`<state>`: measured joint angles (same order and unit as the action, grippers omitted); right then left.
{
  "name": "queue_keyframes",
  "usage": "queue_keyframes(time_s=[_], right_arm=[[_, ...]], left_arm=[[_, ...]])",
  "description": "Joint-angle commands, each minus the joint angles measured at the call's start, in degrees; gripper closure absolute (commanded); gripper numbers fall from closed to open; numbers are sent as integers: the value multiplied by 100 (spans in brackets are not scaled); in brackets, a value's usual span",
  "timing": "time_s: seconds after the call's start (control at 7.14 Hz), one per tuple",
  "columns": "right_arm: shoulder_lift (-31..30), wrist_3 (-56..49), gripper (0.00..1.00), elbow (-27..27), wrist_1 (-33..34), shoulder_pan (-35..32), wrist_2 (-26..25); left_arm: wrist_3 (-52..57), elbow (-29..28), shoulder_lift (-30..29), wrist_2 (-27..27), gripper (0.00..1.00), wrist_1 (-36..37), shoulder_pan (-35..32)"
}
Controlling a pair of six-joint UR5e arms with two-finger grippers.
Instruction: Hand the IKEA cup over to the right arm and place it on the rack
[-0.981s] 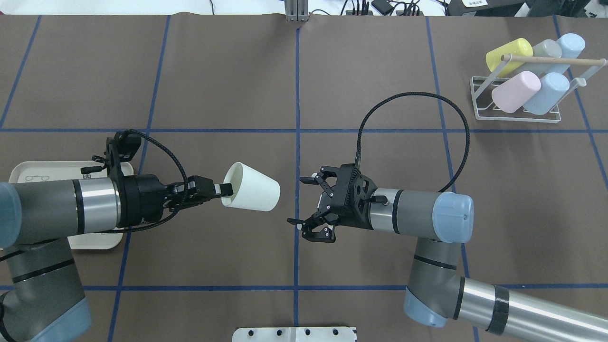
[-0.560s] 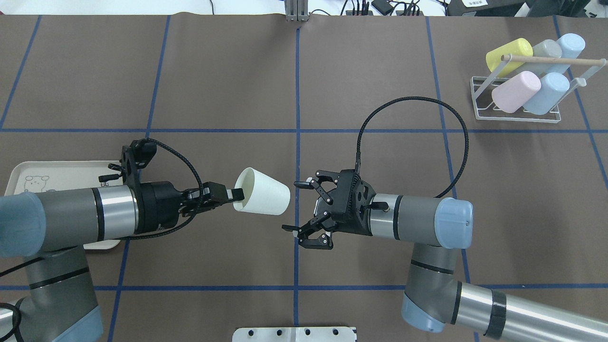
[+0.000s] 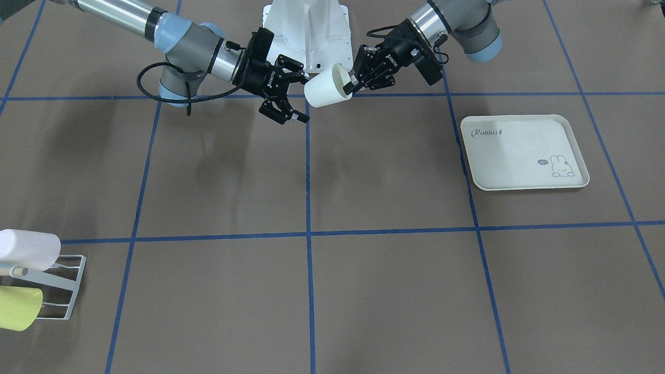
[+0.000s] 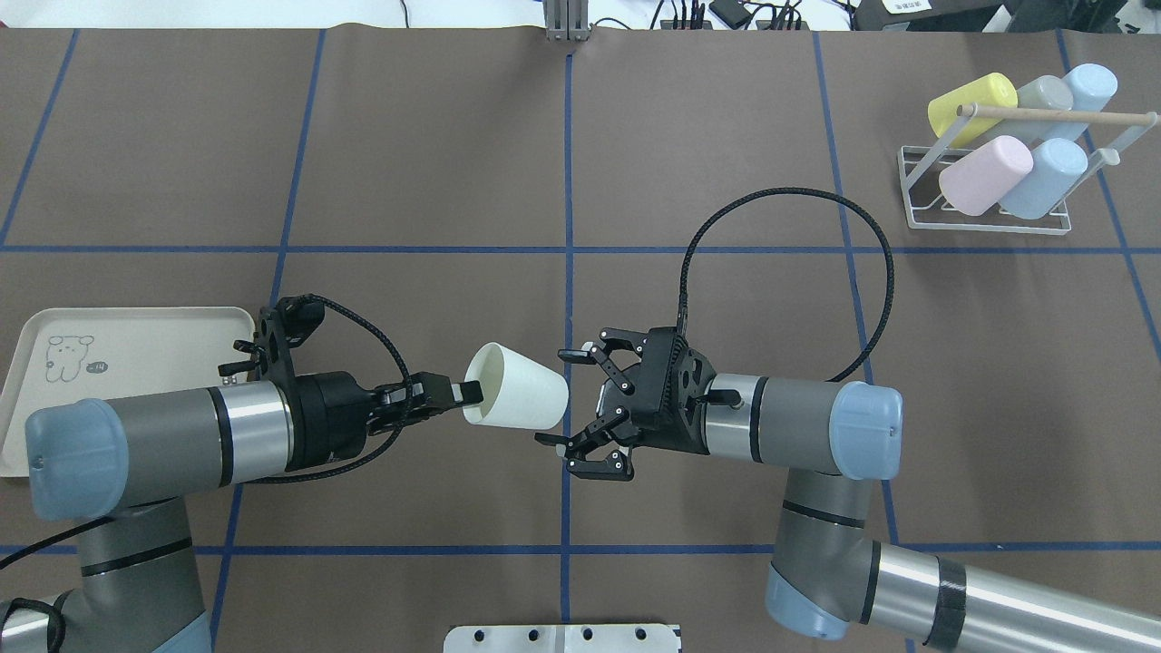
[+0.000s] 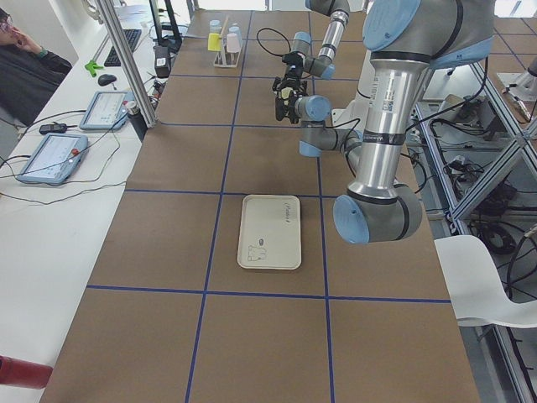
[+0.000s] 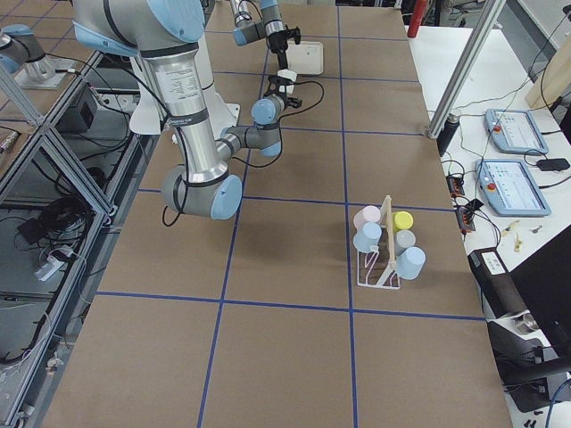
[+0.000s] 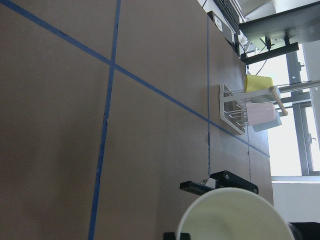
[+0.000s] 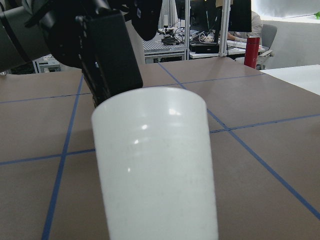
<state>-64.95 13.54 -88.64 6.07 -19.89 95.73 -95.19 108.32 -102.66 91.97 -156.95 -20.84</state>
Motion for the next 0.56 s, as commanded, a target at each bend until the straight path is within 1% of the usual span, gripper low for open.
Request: queue_keyframes(time_s=[0.0, 0.28, 0.42], right_arm=[[0, 0, 4, -12, 0, 28, -2], [9, 0, 4, -21, -9, 29, -2], [18, 0, 5, -21, -61, 37, -11]], left_arm=[[0, -126, -114, 5, 100, 7, 10], [9, -266, -175, 5, 100, 7, 19], [9, -284, -184, 5, 100, 7, 19]])
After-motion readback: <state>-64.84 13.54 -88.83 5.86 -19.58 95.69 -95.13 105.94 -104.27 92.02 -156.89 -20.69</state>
